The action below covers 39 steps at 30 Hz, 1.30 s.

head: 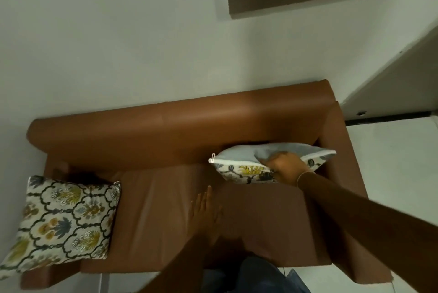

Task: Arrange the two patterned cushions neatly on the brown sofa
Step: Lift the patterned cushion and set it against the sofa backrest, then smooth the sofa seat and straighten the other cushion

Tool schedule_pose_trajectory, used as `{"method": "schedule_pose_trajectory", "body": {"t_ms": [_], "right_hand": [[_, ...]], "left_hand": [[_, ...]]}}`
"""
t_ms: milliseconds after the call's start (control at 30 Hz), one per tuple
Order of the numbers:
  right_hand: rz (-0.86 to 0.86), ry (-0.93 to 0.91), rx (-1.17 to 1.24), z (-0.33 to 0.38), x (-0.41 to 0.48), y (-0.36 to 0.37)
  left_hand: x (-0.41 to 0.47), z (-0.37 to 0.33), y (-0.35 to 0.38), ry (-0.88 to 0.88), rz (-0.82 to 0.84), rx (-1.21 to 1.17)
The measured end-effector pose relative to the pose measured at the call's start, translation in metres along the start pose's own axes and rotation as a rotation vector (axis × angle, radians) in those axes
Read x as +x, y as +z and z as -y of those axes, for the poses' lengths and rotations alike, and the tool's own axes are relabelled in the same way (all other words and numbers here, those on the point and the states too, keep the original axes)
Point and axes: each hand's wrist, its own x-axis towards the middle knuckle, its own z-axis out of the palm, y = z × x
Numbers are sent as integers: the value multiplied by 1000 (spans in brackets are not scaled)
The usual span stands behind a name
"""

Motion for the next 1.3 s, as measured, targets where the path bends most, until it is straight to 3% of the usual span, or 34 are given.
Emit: {"method": "schedule_pose_trajectory", "body": {"t_ms": [100, 233, 533, 733, 933, 1300], "right_hand": [[-1, 32, -34, -4, 30, -8], [146, 195, -53, -14, 60, -4], [59, 336, -157, 8, 77, 10], [-189, 262, -151, 37, 47, 28], [-196, 177, -115, 95, 31, 27], [-244, -4, -74, 207, 44, 16]], "left_hand": [[-12, 7, 4, -39, 43, -57], [-28, 18, 3, -75, 61, -61], [-49, 46, 4, -168, 83, -31], [-49, 42, -9, -156, 11, -32], [-43, 35, -32, -77, -224, 87], [-80, 44, -88, -70, -247, 263]]}}
